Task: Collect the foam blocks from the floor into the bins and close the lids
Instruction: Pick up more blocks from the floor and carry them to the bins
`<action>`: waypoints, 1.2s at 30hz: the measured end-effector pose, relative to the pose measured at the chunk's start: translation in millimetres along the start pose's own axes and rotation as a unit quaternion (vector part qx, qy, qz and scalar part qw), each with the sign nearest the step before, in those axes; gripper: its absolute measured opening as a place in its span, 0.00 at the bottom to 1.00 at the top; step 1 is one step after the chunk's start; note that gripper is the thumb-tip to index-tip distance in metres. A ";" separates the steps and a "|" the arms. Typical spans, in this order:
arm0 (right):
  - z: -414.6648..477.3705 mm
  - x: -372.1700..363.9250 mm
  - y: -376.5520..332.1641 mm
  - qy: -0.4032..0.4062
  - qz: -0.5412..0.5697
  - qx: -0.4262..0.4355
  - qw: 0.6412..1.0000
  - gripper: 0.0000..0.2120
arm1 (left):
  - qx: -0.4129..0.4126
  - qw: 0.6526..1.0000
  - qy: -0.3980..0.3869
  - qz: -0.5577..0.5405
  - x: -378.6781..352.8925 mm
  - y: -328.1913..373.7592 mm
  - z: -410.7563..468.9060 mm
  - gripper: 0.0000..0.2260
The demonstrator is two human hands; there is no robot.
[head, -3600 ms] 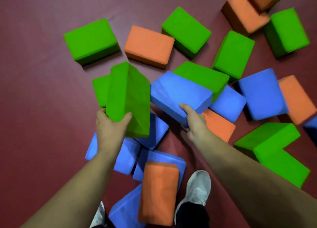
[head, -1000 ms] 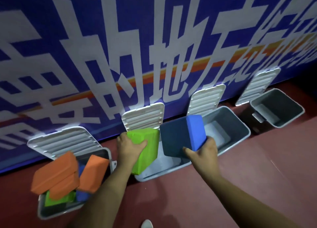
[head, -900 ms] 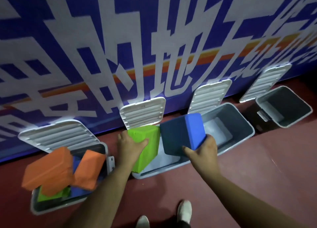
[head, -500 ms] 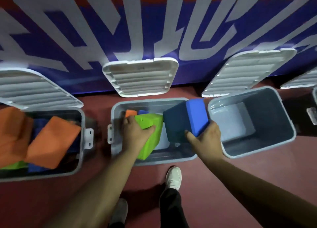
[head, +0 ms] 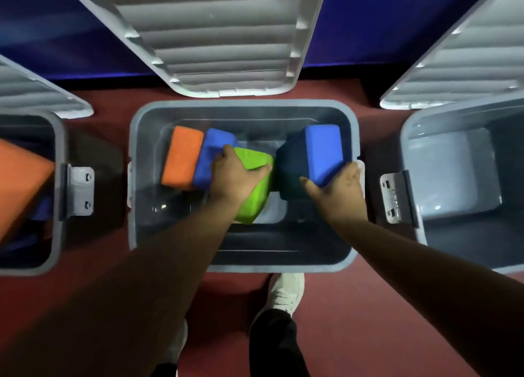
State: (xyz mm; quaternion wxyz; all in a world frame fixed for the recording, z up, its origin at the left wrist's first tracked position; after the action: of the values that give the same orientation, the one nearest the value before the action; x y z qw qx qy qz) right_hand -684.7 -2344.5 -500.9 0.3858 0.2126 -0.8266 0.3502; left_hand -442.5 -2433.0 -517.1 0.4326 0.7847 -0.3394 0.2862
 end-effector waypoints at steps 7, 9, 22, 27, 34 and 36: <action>38.8 -55.6 15.2 0.008 0.033 -0.005 0.999 0.31 | -0.047 0.998 0.019 -0.040 -56.3 -13.2 43.0 0.36; 38.0 -67.9 19.2 0.005 0.023 -0.001 1.000 0.34 | -0.113 0.992 0.010 -0.046 -69.1 -1.2 46.8 0.29; 5.4 34.8 -30.6 -0.061 0.051 0.006 0.997 0.40 | -0.175 0.982 -0.072 -0.004 35.8 70.0 30.7 0.24; -74.9 184.0 -90.0 0.017 0.050 0.009 0.999 0.34 | -0.224 0.972 -0.056 -0.033 171.2 158.3 -24.3 0.20; -275.0 389.2 -180.1 0.166 0.072 -0.026 0.983 0.28 | -0.369 0.926 -0.063 -0.058 385.3 289.4 -208.5 0.15; -335.6 432.4 -194.9 0.210 0.093 -0.028 0.973 0.28 | -0.405 0.908 -0.086 -0.068 425.2 304.8 -267.1 0.13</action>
State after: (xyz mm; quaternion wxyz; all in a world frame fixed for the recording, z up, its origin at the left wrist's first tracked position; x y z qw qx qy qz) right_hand -664.1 -2259.7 73.6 0.5221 0.0456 -0.7526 0.3986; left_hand -464.3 -2441.5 69.8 0.7012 0.5843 -0.4078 0.0256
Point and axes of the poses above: each hand's wrist, its own z-axis towards the middle knuckle, its own x-axis out of the back of the hand, y = z × x, the point moved 10 cm from there along z, towards the middle knuckle, and after that the axes turned 6 degrees about -z, right-handed, at the moved point
